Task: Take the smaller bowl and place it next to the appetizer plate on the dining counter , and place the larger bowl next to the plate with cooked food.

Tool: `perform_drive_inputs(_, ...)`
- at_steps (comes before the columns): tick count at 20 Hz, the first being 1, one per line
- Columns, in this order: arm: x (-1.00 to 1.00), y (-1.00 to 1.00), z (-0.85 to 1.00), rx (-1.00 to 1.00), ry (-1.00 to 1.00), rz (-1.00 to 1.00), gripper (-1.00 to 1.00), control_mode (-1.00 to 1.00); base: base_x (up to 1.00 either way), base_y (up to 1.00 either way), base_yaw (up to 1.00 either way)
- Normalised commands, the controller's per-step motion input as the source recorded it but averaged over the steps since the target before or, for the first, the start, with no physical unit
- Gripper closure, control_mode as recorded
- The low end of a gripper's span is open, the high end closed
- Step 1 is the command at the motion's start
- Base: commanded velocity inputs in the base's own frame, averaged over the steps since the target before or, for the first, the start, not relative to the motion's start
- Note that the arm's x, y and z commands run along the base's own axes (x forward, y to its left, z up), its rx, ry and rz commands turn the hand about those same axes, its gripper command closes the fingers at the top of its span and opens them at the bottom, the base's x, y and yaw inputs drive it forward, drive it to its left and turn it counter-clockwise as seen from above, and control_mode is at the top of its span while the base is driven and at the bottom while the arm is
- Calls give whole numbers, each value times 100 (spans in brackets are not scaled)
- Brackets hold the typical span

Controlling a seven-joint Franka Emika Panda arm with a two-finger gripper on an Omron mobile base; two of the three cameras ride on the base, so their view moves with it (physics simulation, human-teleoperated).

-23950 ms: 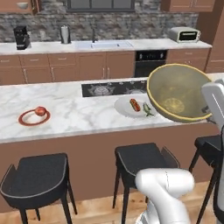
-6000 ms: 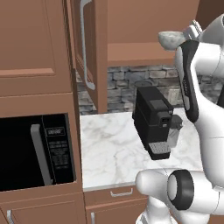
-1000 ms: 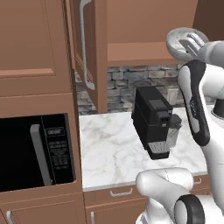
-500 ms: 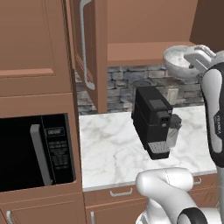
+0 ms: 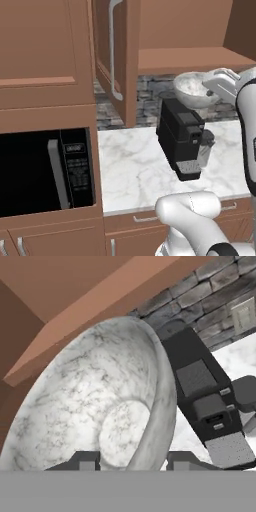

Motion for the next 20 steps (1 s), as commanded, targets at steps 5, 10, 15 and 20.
perform_drive_inputs(5, 0, 0, 0, 0, 0, 0, 100, 100, -97, -12, -7)
perform_drive_inputs(10, 0, 0, 0, 0, 0, 0, 100, 100, -88, -13, -7)
perform_drive_inputs(15, 0, 0, 0, 0, 0, 0, 100, 100, -28, 55, 33)
perform_drive_inputs(20, 0, 0, 0, 0, 0, 0, 100, 100, -29, 49, 67)
